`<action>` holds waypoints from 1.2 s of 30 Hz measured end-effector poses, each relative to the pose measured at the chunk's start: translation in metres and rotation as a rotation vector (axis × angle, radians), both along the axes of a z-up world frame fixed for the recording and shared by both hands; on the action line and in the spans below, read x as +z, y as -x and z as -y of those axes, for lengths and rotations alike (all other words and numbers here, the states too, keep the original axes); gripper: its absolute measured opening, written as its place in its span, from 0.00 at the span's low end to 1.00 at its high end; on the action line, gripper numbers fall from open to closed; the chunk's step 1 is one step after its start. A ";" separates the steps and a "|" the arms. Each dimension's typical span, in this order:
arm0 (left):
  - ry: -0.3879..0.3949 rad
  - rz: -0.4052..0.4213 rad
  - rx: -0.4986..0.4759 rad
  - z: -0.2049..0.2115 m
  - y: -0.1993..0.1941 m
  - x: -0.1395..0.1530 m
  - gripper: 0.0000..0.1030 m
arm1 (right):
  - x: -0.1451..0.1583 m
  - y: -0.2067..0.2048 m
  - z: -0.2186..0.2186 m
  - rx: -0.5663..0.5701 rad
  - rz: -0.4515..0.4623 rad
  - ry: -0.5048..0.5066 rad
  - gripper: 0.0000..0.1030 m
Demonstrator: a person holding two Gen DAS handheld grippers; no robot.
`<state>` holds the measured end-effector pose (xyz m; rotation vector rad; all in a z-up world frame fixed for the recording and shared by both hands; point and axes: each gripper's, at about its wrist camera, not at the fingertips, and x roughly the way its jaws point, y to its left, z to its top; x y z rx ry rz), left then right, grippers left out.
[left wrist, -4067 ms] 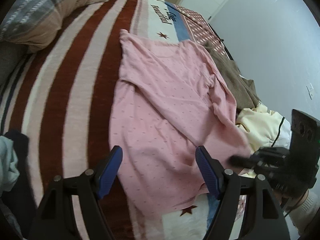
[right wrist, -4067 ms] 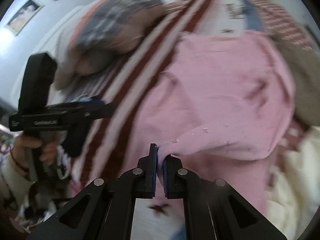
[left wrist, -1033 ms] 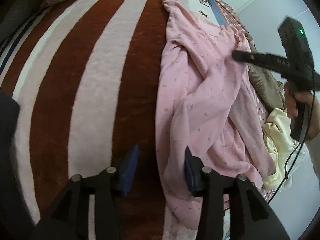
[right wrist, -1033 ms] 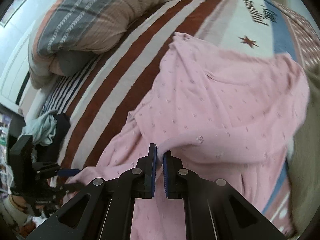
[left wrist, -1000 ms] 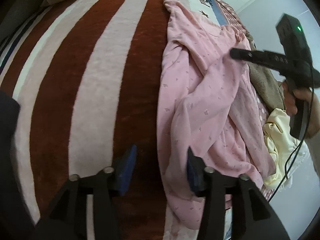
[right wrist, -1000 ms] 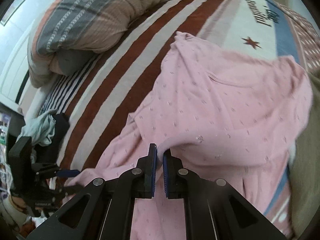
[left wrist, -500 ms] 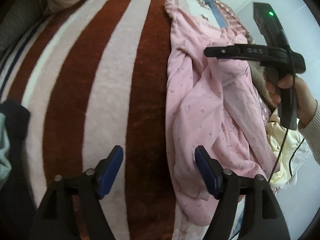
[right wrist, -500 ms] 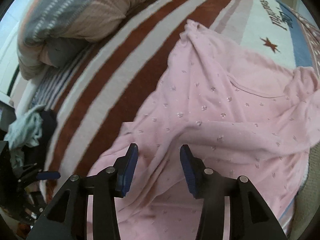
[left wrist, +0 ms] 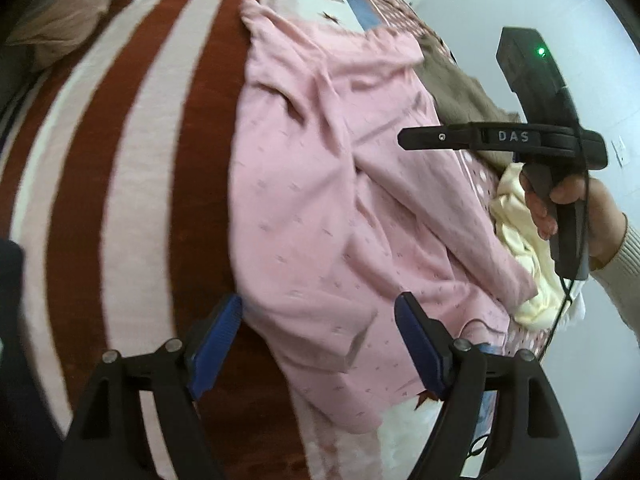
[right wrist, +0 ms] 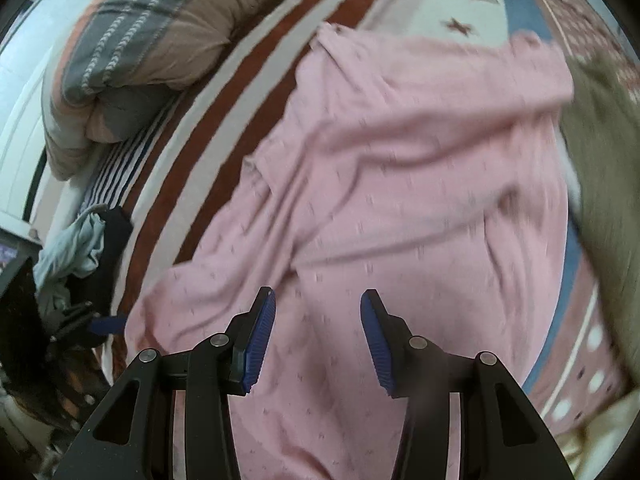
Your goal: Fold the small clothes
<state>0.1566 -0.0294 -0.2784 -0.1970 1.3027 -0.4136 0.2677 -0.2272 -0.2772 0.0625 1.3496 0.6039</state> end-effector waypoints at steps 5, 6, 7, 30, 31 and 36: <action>-0.029 -0.038 0.042 0.004 0.000 -0.019 0.22 | -0.010 0.020 0.007 -0.015 -0.028 -0.017 0.39; -0.029 -0.037 0.057 0.000 0.001 -0.019 0.15 | -0.011 0.023 0.006 -0.005 -0.032 -0.022 0.39; -0.021 -0.034 0.084 -0.007 0.001 -0.018 0.13 | -0.012 0.026 0.002 0.015 -0.038 -0.035 0.36; -0.001 -0.012 0.126 -0.072 0.003 -0.011 0.71 | -0.020 -0.001 -0.106 0.203 -0.018 -0.064 0.05; 0.000 -0.019 0.120 -0.071 0.002 -0.013 0.71 | -0.019 -0.005 -0.112 0.204 -0.017 -0.066 0.05; 0.024 -0.044 0.103 -0.069 -0.004 -0.026 0.71 | -0.024 -0.017 -0.132 0.213 -0.015 -0.078 0.05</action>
